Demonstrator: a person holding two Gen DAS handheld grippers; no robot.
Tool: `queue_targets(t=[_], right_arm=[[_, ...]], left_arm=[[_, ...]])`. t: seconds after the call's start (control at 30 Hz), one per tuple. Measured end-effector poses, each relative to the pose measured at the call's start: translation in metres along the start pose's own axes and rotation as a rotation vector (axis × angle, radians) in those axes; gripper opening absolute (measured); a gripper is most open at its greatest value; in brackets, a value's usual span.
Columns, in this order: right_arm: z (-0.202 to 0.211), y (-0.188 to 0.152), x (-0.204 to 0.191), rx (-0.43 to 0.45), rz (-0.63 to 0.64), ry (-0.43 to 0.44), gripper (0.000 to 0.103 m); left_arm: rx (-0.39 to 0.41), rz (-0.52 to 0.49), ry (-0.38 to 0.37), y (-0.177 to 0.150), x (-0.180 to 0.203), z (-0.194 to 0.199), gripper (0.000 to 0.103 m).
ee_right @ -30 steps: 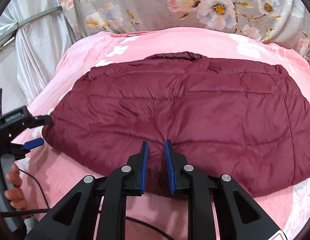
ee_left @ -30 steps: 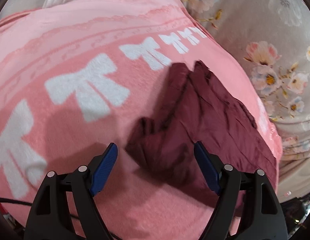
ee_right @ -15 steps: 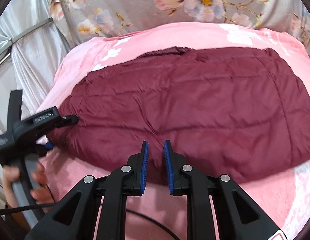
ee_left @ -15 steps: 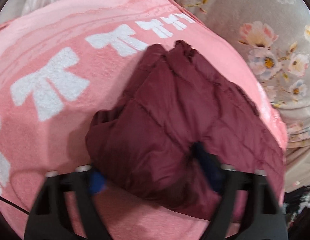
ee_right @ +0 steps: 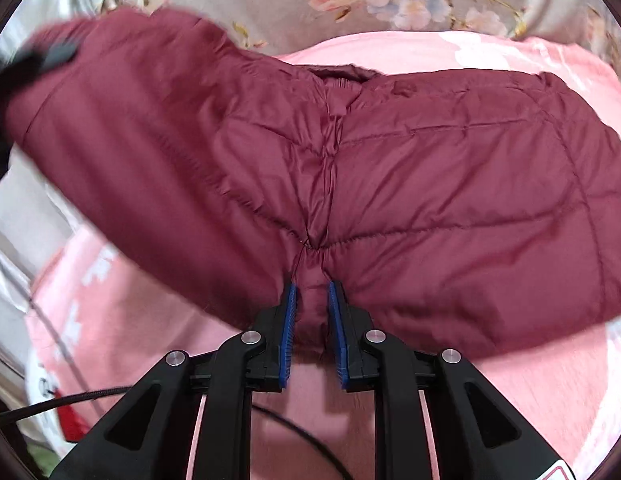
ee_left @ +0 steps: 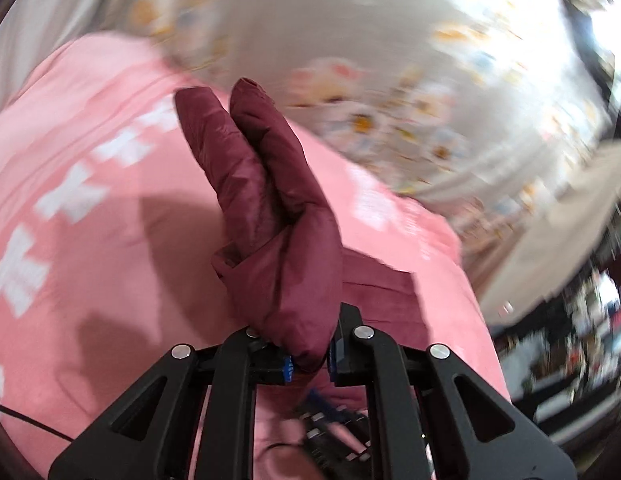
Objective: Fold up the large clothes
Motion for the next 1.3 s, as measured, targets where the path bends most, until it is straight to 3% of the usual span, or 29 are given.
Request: queue_targets(t=[0.17, 0.33, 0.53, 0.67, 0.7, 0.83, 0.9, 1.0, 1.07, 1.17, 1.3], right_arm=[[0.052, -0.017, 0.028, 0.052, -0.001, -0.025, 0.017], [0.097, -0.034, 0.079, 0.096, -0.083, -0.093, 0.017], [0.13, -0.046, 0.127, 0.142, -0.155, -0.192, 0.017], [0.138, -0.051, 0.145, 0.157, -0.144, -0.257, 0.017], [0.138, -0.05, 0.147, 0.159, -0.143, -0.264, 0.017], [0.147, -0.047, 0.157, 0.194, -0.152, -0.274, 0.017], [0.155, -0.037, 0.159, 0.241, -0.152, -0.266, 0.019], [0.165, -0.022, 0.156, 0.298, -0.135, -0.246, 0.031], [0.17, -0.009, 0.155, 0.342, -0.129, -0.219, 0.044], [0.171, 0.014, 0.158, 0.383, -0.169, -0.147, 0.054], [0.157, 0.049, 0.161, 0.413, -0.185, -0.119, 0.056]], left_arm=[[-0.021, -0.164, -0.069, 0.0, 0.087, -0.035, 0.01], [-0.14, -0.287, -0.113, -0.024, 0.16, -0.104, 0.01], [-0.334, -0.36, -0.074, -0.083, 0.201, -0.191, 0.01], [-0.369, -0.431, 0.003, -0.11, 0.211, -0.217, 0.016], [-0.364, -0.441, 0.02, -0.115, 0.213, -0.217, 0.016], [-0.338, -0.412, 0.009, -0.114, 0.212, -0.194, 0.039], [-0.297, -0.383, 0.012, -0.11, 0.208, -0.175, 0.046], [-0.179, -0.329, 0.094, -0.11, 0.189, -0.121, 0.063], [-0.113, -0.3, 0.116, -0.109, 0.179, -0.095, 0.065], [-0.023, -0.272, 0.166, -0.098, 0.162, -0.058, 0.066], [0.066, -0.135, 0.254, -0.061, 0.119, -0.027, 0.065]])
Point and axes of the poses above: each gripper's, at about its wrist camera, not at the fingertips, and z roughly against the way its jaws point, x to its right, y to its top, the point moved 2 cm from there along -z, roughly the way its jaws point, and after that the axes turned 7 degrees about -z, right-handed, at the moved point
